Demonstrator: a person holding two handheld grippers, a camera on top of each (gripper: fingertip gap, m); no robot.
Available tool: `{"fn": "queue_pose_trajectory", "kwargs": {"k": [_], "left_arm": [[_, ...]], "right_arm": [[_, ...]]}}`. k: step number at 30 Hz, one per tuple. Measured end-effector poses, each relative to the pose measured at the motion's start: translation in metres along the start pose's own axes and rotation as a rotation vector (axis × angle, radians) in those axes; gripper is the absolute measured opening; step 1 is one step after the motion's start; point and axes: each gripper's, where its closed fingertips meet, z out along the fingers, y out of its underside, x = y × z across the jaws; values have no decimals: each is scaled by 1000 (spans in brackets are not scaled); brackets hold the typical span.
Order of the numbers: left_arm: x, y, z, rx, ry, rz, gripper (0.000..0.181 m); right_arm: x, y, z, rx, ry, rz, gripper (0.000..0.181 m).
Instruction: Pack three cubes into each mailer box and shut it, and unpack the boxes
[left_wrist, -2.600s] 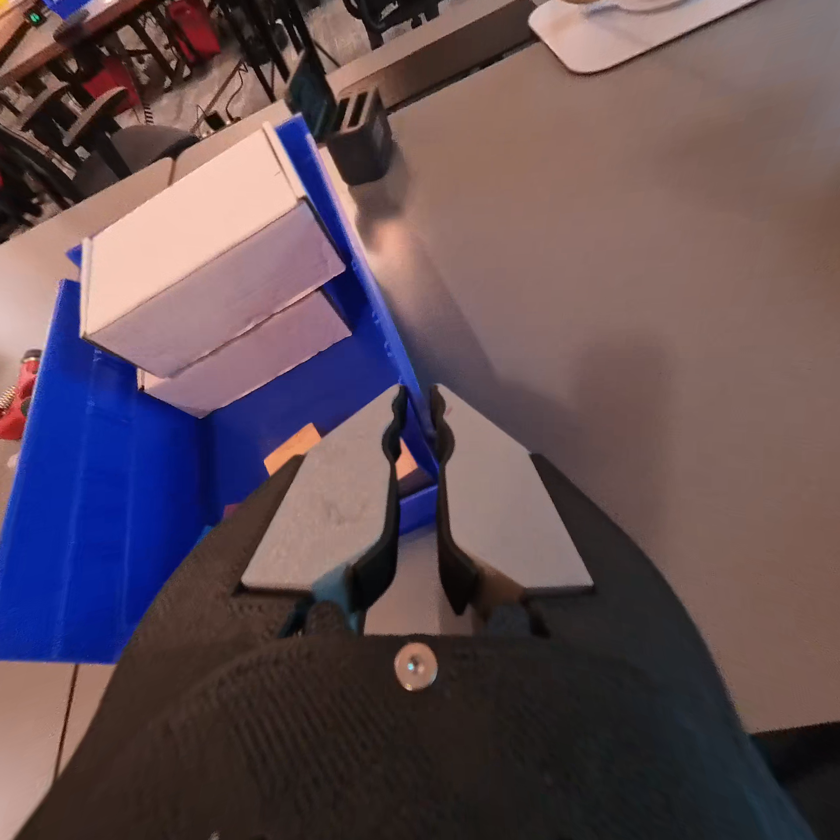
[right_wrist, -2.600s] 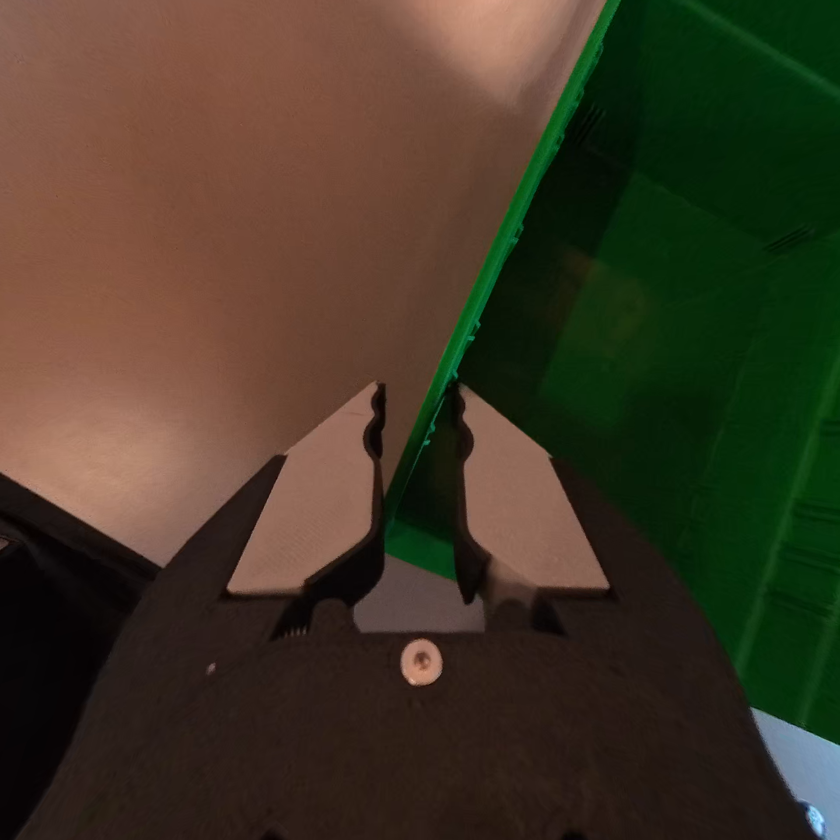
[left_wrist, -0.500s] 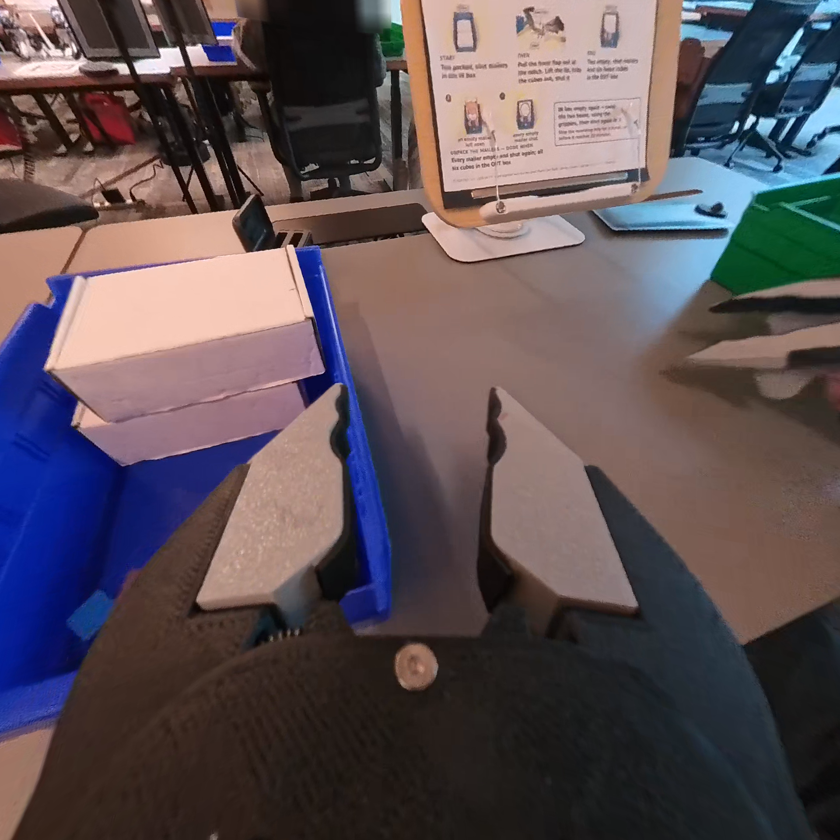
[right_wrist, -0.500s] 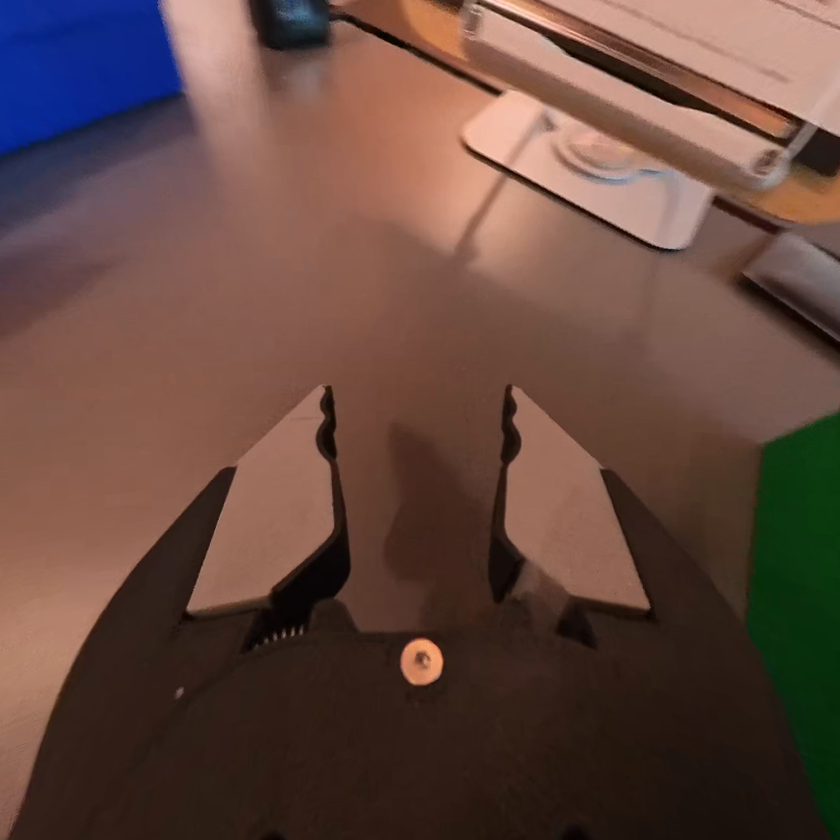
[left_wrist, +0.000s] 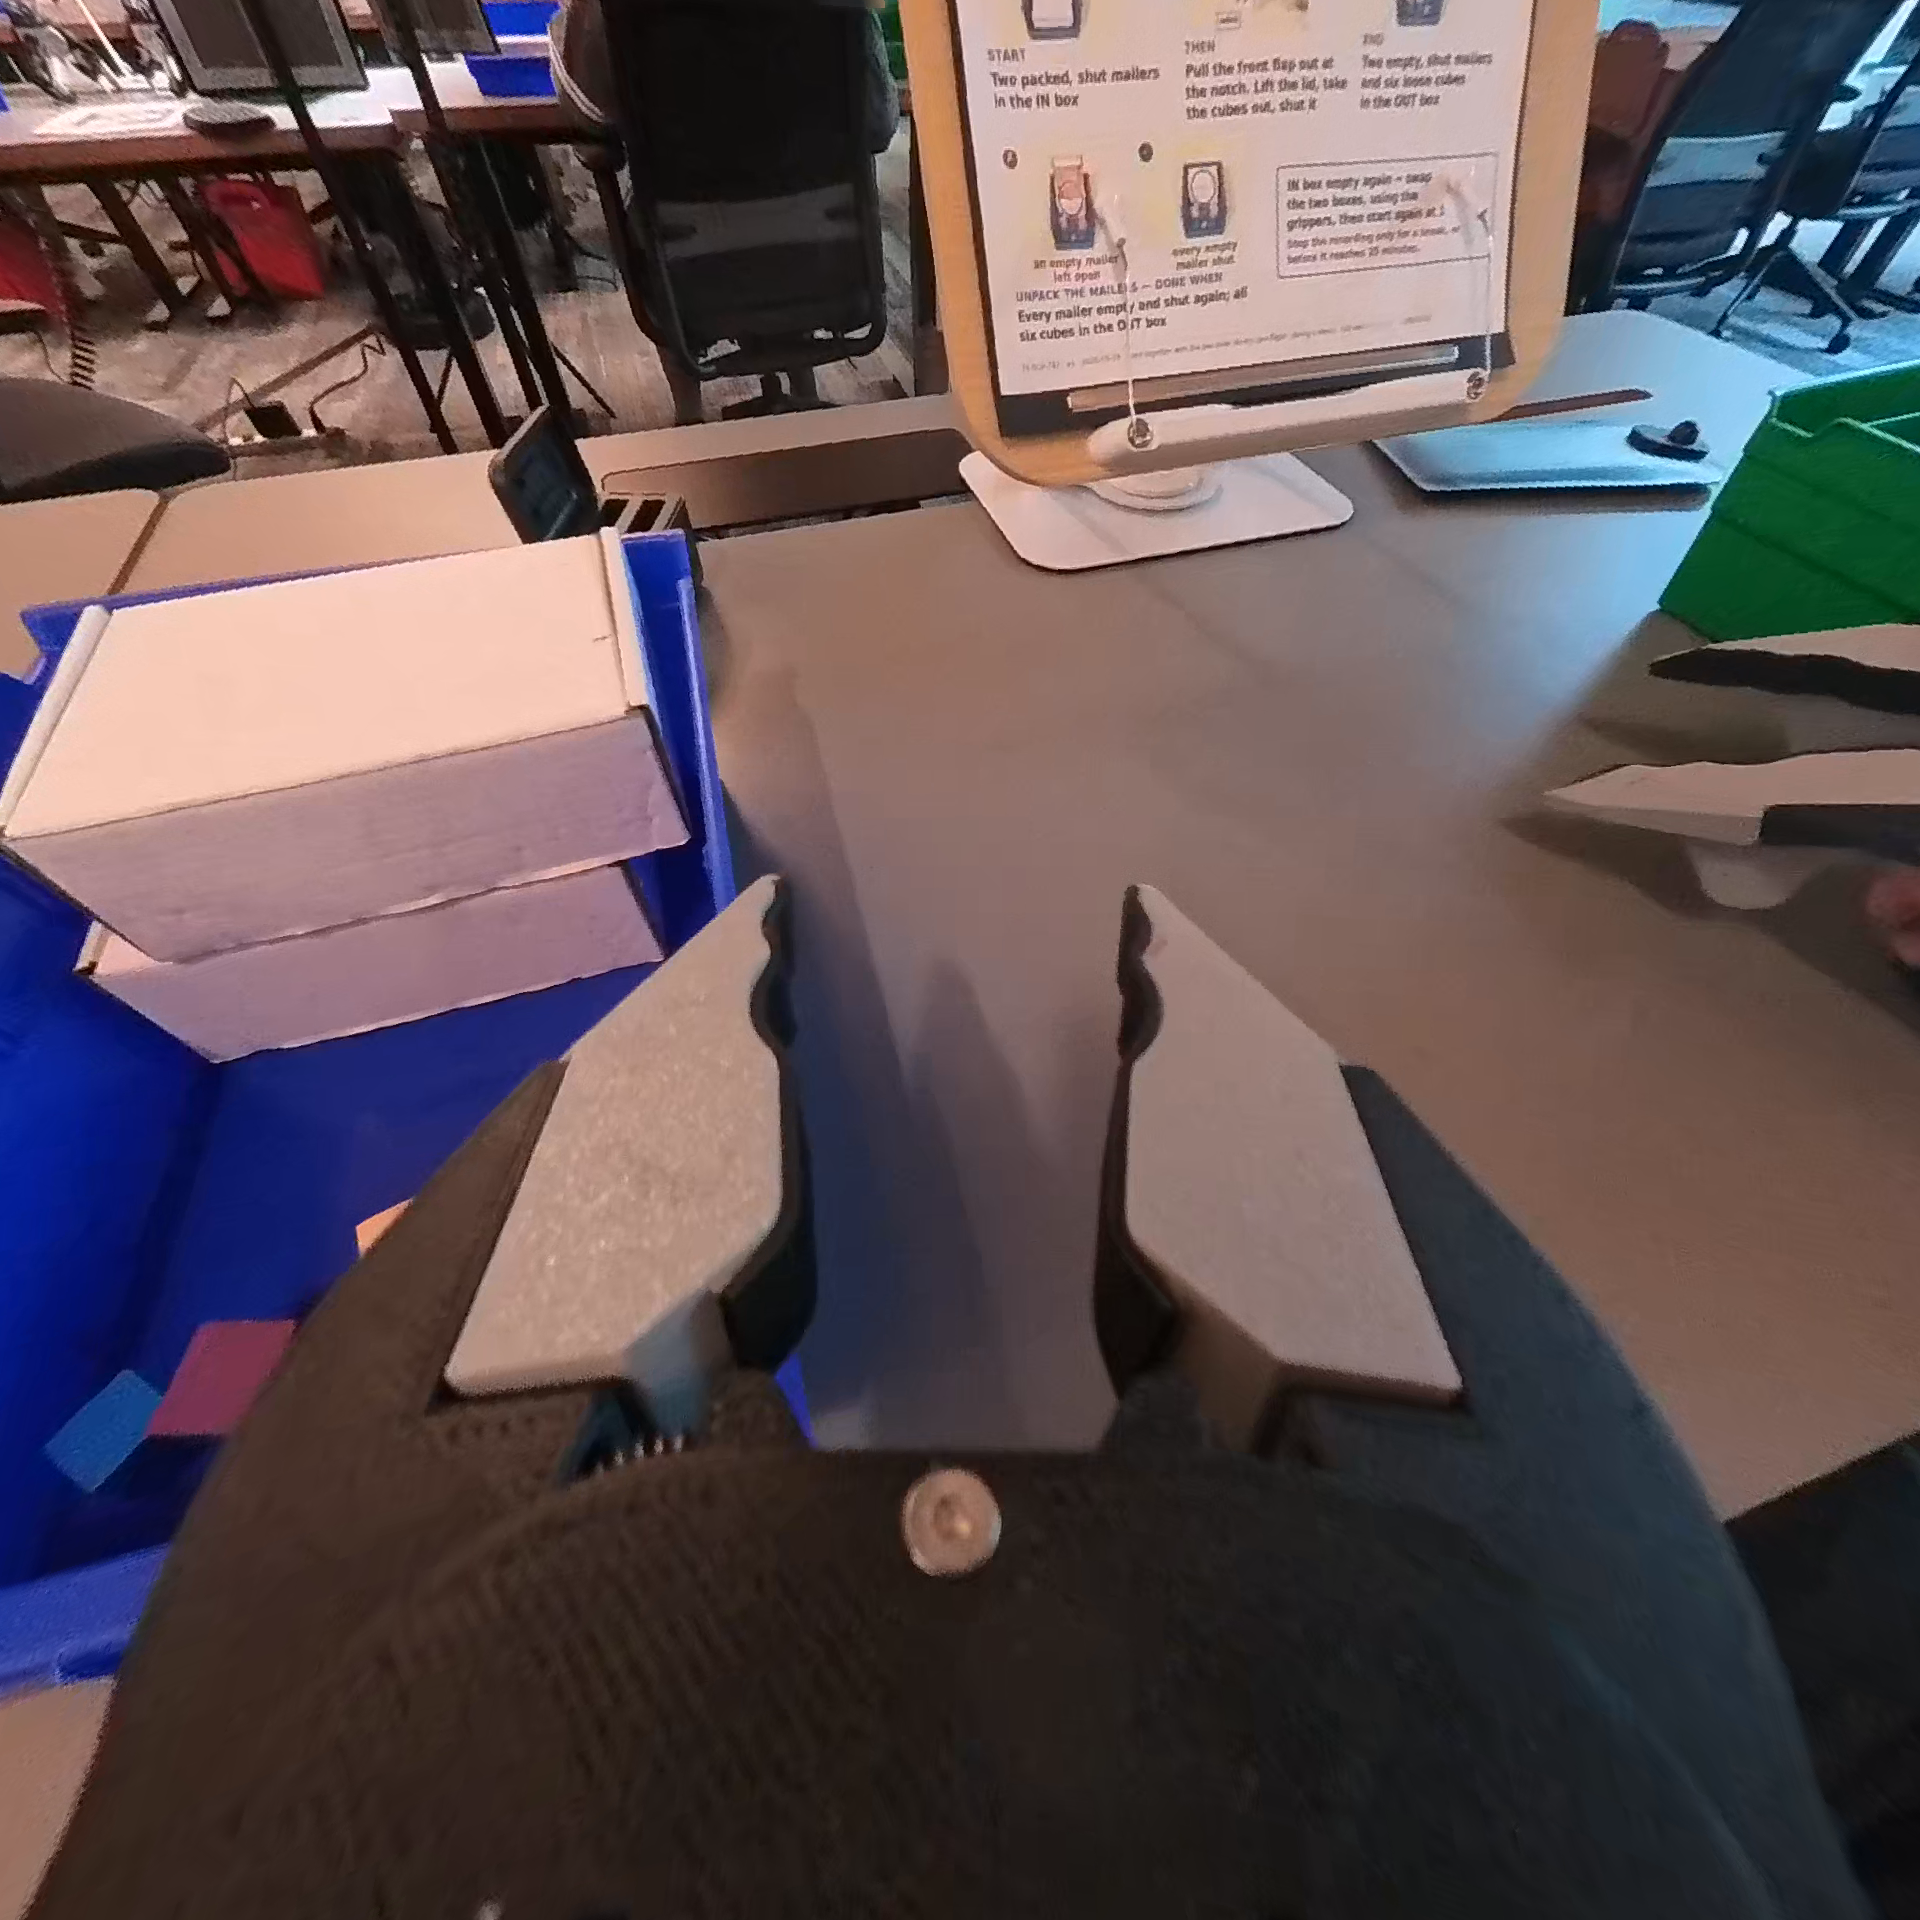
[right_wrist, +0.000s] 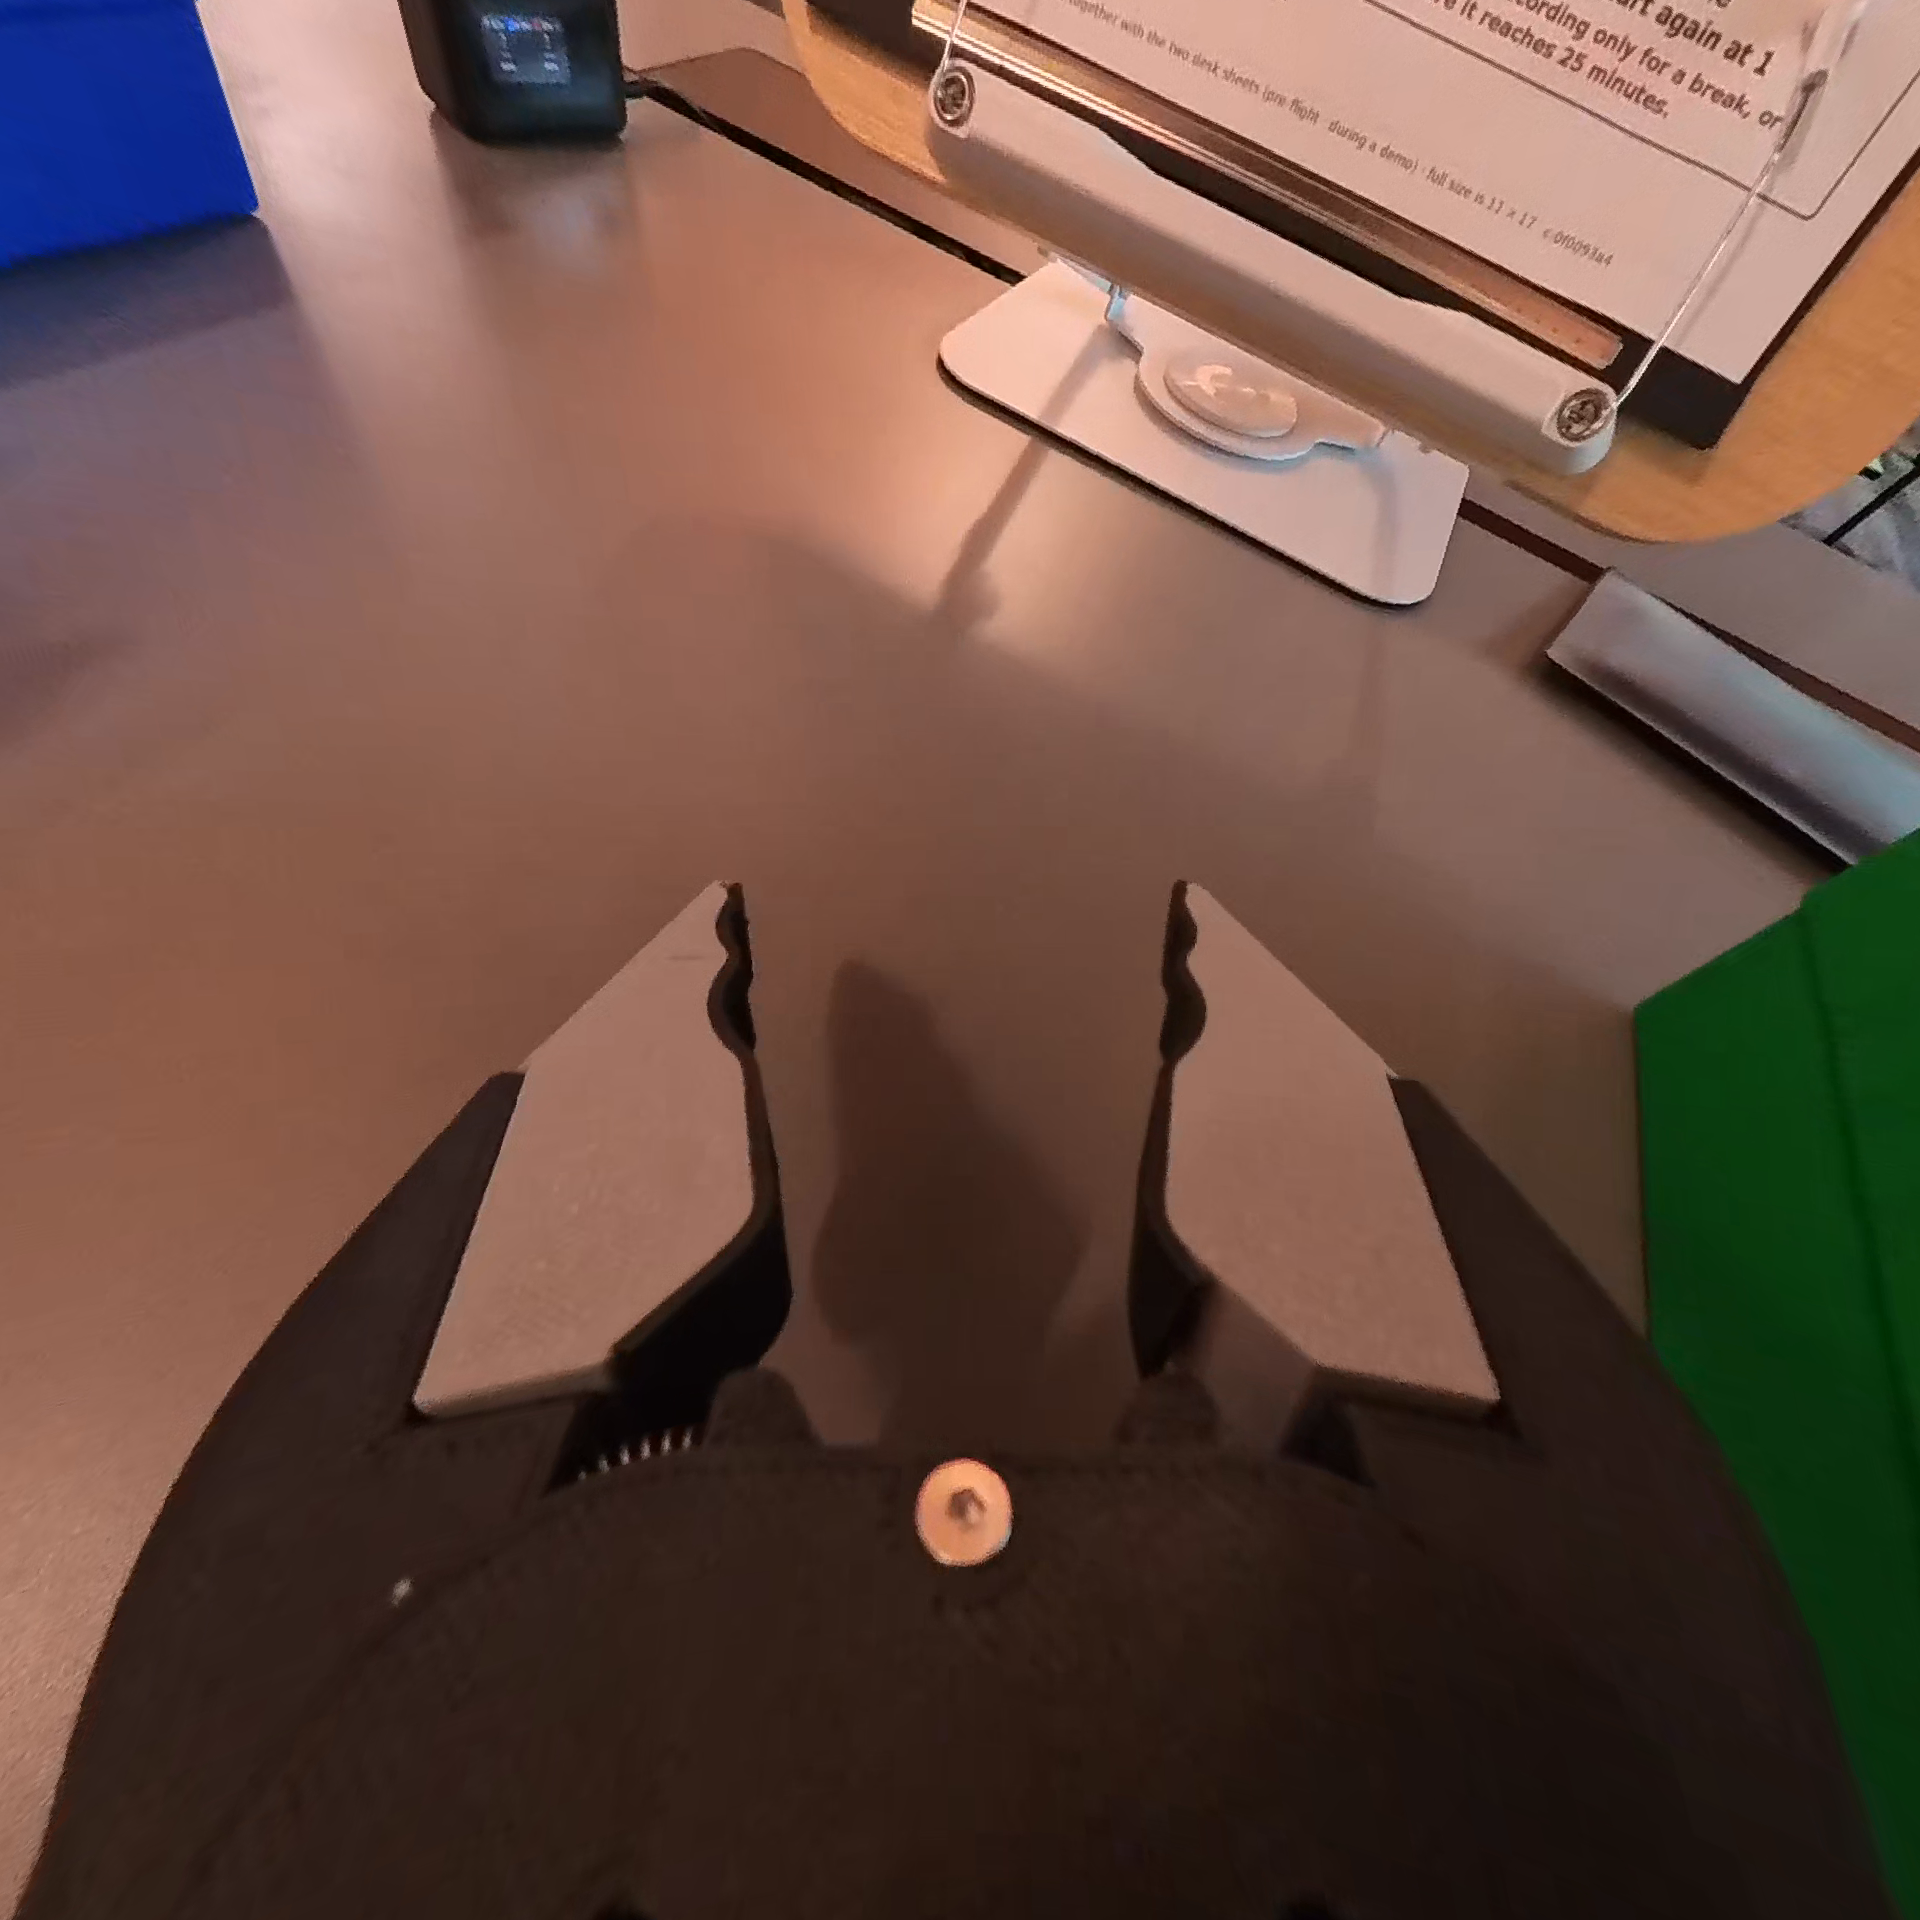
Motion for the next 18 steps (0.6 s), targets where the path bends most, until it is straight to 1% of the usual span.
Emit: {"fn": "queue_pose_trajectory", "kwargs": {"k": [8, 18], "left_arm": [[-2, 2, -1, -8, -5, 10, 62], [-19, -6, -11, 22, -36, 3, 61]], "right_arm": [[0, 2, 2, -15, -12, 11, 80], [3, 4, 4, -25, -38, 65, 82]]}}
